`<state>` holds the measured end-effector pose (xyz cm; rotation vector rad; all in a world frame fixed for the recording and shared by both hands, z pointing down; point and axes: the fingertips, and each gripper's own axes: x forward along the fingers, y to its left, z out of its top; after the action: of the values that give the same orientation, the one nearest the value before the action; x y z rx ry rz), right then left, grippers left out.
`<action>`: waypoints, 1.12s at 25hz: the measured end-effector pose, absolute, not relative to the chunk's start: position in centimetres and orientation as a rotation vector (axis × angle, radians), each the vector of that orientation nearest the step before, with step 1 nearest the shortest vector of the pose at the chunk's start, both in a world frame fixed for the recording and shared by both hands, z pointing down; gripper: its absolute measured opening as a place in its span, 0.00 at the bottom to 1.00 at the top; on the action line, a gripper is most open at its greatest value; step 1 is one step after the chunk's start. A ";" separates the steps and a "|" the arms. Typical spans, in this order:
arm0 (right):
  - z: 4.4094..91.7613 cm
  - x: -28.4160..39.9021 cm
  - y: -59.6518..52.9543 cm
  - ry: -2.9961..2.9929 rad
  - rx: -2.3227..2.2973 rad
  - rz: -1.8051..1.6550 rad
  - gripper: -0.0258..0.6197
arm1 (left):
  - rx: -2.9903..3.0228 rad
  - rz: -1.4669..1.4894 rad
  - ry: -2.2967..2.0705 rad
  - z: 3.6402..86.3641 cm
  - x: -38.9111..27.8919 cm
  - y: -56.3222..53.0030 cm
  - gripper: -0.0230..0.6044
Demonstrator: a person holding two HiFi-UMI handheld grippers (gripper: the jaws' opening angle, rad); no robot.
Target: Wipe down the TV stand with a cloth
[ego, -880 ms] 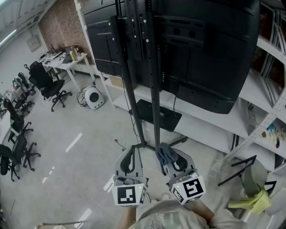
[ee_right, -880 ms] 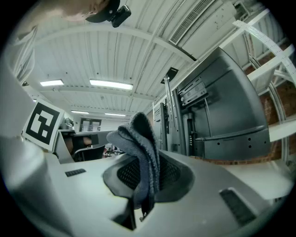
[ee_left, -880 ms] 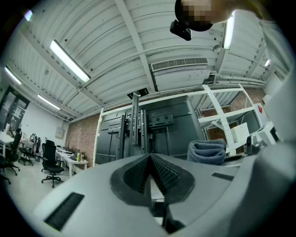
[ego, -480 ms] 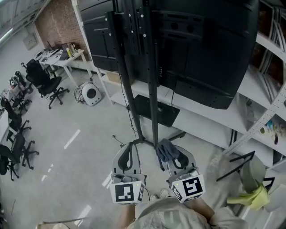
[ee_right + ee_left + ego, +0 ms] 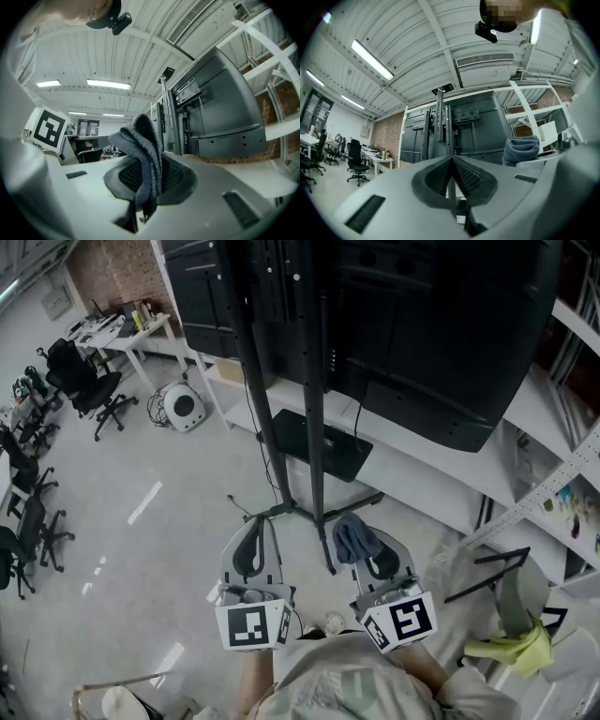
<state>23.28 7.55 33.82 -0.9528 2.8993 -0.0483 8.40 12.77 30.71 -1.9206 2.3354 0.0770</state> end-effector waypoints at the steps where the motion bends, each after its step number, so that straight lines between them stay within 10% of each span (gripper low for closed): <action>1: 34.0 23.5 7.1 2.895 -0.952 -0.048 0.13 | -1.903 0.071 2.346 30.9 8.0 12.7 0.06; 28: 34.4 8.4 -4.6 2.924 -0.927 0.009 0.13 | -1.863 0.120 2.408 32.6 -6.9 2.6 0.06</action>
<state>8.36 -4.55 34.45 -0.9273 2.9242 0.0090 -6.87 2.56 32.59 -1.8626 2.4078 0.1200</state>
